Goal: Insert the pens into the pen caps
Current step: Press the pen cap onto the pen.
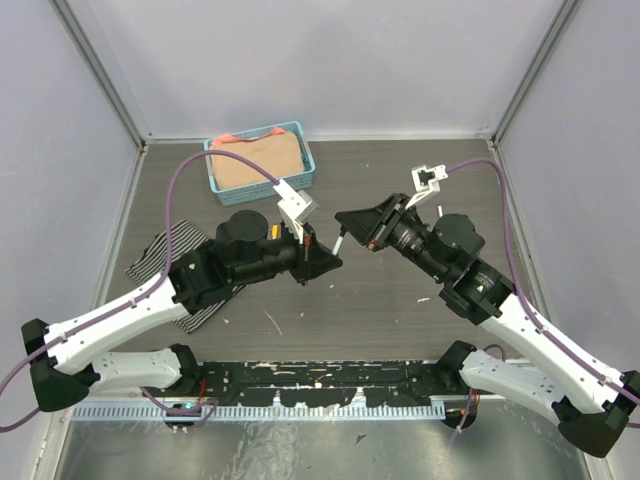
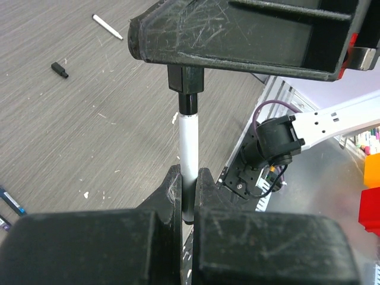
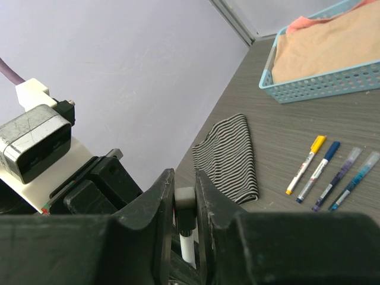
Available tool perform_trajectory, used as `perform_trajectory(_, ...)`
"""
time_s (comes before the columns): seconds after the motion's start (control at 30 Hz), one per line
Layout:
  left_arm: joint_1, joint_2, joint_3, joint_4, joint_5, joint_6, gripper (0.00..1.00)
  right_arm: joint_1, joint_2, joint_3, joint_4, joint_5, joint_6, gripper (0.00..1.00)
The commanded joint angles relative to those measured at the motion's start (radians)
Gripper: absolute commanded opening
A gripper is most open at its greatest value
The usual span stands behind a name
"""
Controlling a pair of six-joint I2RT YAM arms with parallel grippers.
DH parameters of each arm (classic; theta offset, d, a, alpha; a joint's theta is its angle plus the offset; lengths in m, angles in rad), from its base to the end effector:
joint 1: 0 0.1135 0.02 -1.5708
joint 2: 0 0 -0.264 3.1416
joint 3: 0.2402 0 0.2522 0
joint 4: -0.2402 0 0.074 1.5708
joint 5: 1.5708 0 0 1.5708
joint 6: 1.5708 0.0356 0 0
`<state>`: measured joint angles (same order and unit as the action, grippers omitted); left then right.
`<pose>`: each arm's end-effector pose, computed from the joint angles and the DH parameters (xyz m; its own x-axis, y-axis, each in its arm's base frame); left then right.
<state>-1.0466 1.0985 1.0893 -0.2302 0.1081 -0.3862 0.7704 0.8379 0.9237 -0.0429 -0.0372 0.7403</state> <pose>0.1226 -0.2198 0.3804 -0.4539 0.0369 -0.8903 0.8012 0.4542 -0.3896 0.1367 0.1345 0.3952 -0.4647 0.4883 -0.7387 -0.5542 0.4902 0.6727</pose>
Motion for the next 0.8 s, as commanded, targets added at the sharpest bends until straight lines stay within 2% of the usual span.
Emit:
perform_trajectory(0.0, 0.002, -0.023, 0.119, 0.155, -0.044, 0.021, 0.0, 0.024, 0.013, 0.02, -0.06, -0.01, -0.021, 0.0)
perform_trajectory(0.2, 0.003, -0.021, 0.171, 0.195, -0.103, 0.081, 0.0, 0.114, 0.01, -0.03, -0.075, 0.058, -0.006, 0.0)
perform_trajectory(0.47, 0.002, -0.028, 0.226, 0.199, -0.125, 0.11, 0.0, 0.363, 0.054, -0.097, -0.149, 0.287, 0.029, 0.0)
perform_trajectory(0.77, 0.003, -0.049, 0.256, 0.264, -0.146, 0.092, 0.0, 0.608, 0.124, -0.197, -0.154, 0.494, 0.153, 0.0)
